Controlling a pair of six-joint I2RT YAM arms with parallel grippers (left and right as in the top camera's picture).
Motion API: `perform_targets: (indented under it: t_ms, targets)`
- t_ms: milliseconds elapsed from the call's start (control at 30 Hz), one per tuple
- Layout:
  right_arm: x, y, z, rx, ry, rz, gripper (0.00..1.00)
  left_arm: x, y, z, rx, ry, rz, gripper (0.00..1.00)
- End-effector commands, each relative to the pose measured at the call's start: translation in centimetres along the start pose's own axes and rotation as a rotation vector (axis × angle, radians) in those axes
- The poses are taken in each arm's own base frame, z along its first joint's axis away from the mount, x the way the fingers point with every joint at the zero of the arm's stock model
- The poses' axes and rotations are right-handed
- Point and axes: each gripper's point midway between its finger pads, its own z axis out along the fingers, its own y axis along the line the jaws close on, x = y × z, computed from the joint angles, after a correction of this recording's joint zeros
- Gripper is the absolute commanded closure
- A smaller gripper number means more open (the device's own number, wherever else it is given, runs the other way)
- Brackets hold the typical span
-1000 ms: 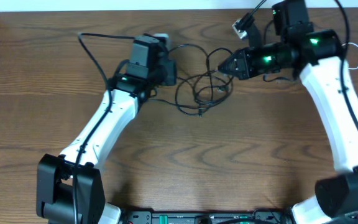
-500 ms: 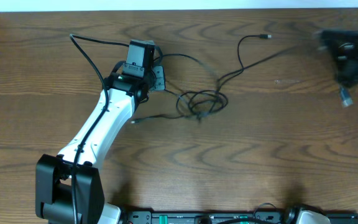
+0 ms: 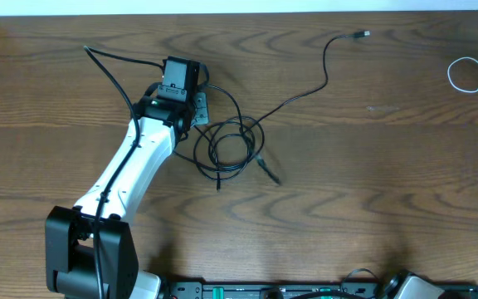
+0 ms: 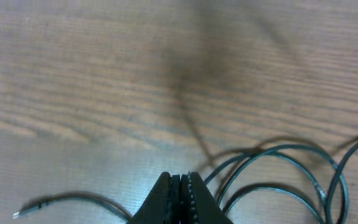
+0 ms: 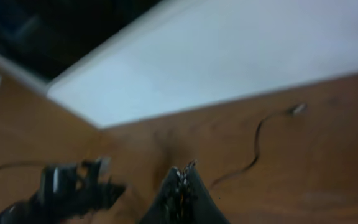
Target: Untangle cables
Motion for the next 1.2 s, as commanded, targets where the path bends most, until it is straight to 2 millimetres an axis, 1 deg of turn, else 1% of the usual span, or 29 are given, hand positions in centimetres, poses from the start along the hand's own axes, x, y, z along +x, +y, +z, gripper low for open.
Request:
perform_targets:
  t_ms: [0,100,167,233,267,333,400,467,600,667,767,833,933,1033,1167]
  targets:
    - [2.4,1.2,3.2,-0.117,0.123,-0.052,0.98,-1.6,-1.0,-1.3,0.063,-0.06,0.079,0.93]
    - [4.7,1.5,5.9,-0.159,0.223,-0.061,0.87,-4.0,-2.2,-4.1,0.142,-0.166,0.087,0.93]
    - [6.4,1.5,7.9,-0.167,0.291,-0.066,0.8,-5.8,-3.3,-6.9,0.224,-0.259,0.083,0.93]
    - [8.0,1.4,9.7,-0.167,0.355,-0.074,0.7,-7.6,-4.5,-10.4,0.319,-0.364,0.087,0.93]
    - [8.9,1.5,10.6,-0.175,0.387,-0.081,0.66,-8.2,-4.9,-11.9,0.353,-0.403,0.09,0.93]
    - [10.4,1.8,12.2,-0.195,0.44,-0.088,0.58,-9.0,-5.6,-14.7,0.422,-0.476,0.101,0.93]
    - [11.7,2.2,13.6,-0.222,0.483,-0.096,0.51,-9.4,-6.3,-17.0,0.482,-0.523,0.116,0.93]
    - [13.3,2.5,15.1,-0.249,0.531,-0.101,0.44,-9.4,-6.6,-18.8,0.526,-0.553,0.127,0.92]
    - [16.0,2.9,17.5,-0.288,0.613,-0.098,0.38,-9.3,-6.9,-20.9,0.57,-0.585,0.133,0.92]
    - [17.4,3.1,18.6,-0.31,0.649,-0.109,0.35,-9.3,-6.8,-21.5,0.572,-0.599,0.134,0.93]
    - [19.1,3.1,19.8,-0.338,0.69,-0.139,0.27,-9.3,-6.7,-22.2,0.577,-0.612,0.127,0.92]
    - [20.2,2.8,20.8,-0.338,0.717,-0.144,0.25,-9.3,-6.6,-22.6,0.585,-0.612,0.107,0.93]
    - [21.2,2.3,21.8,-0.328,0.739,-0.148,0.24,-9.2,-6.5,-22.9,0.587,-0.615,0.104,0.93]
    - [22.2,1.7,22.7,-0.31,0.759,-0.155,0.24,-9.2,-6.4,-23.7,0.591,-0.635,0.104,0.93]
    - [22.9,1.3,23.5,-0.308,0.772,-0.16,0.23,-9.4,-6.0,-26.1,0.604,-0.693,0.101,0.93]
